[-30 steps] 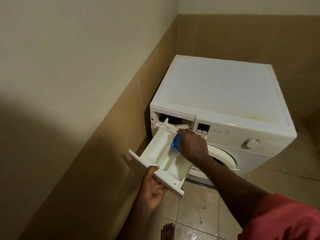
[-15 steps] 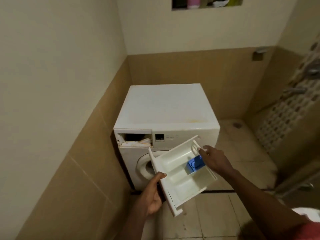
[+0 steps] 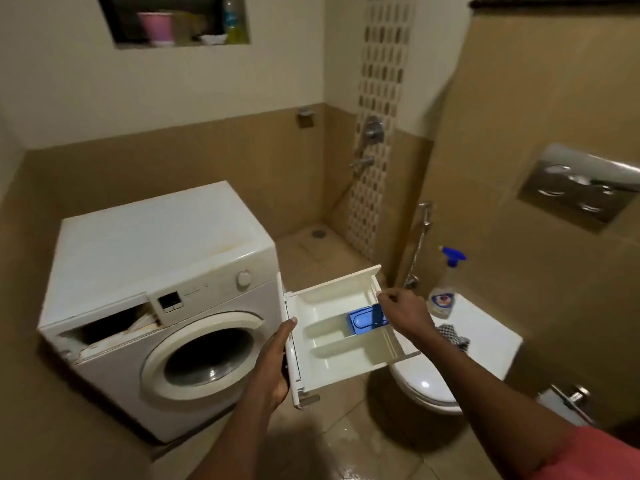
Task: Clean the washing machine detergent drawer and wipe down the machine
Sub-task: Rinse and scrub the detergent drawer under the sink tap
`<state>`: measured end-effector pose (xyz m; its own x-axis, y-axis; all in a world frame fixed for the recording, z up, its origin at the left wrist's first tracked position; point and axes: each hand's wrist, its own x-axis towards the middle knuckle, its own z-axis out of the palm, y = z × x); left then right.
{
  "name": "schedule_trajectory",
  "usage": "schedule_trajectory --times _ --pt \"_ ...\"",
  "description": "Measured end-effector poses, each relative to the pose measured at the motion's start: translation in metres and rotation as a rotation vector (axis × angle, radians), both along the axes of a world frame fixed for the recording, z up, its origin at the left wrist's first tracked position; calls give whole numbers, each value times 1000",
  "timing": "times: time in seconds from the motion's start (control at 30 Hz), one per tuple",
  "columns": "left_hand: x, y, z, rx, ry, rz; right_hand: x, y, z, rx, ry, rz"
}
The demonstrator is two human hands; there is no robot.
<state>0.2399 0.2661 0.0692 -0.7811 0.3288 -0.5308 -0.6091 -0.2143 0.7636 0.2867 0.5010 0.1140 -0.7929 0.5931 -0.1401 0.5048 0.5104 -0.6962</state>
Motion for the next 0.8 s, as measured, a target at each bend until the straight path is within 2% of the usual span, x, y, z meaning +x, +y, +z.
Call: schedule_trajectory --times 0.13,0.3,0.53,0.8 --pt "30 69 8 35 8 -179 68 55 6 -10 -16 -178" --pt "80 170 20 -16 94 -415 149 142 5 3 -33 -402" --pt "163 301 19 -33 95 -604 272 239 -3 -111 -20 -618" --pt "237 422 27 -21 144 -899 384 317 9 -7 -45 -812"
